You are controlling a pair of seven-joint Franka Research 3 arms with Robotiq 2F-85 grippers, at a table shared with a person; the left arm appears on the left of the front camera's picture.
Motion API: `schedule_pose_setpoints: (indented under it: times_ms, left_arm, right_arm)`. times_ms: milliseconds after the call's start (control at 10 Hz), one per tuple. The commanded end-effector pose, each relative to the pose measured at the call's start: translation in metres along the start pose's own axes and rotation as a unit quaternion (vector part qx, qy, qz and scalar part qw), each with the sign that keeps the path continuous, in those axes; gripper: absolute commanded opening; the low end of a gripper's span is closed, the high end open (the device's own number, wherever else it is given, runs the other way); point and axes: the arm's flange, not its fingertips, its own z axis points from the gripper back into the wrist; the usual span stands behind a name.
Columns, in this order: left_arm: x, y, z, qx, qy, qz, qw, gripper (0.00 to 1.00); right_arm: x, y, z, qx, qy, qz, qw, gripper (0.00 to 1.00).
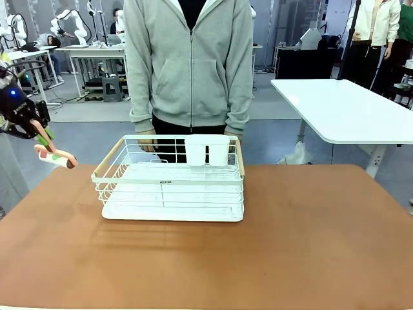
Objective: Clean the table.
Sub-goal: Place the Lint Roller down when the Dish drying rack is positioned in the middle of the table.
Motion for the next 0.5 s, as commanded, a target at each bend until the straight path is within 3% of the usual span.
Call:
schedule_pose_setpoints:
  times_ms: [0,400]
  left_arm:
    - [0.01,0.003,-0.015,-0.029,0.012,-0.002,0.999,0.21]
    - [0.024,0.002,-0.043,-0.021,0.029,0.03,0.999,0.21]
  right_arm:
    - [0.0,0.003,-0.001,0.007,-0.005,0.003,1.0,1.0]
    - [0.0,0.003,-0.001,0.007,-0.005,0.003,1.0,1.0]
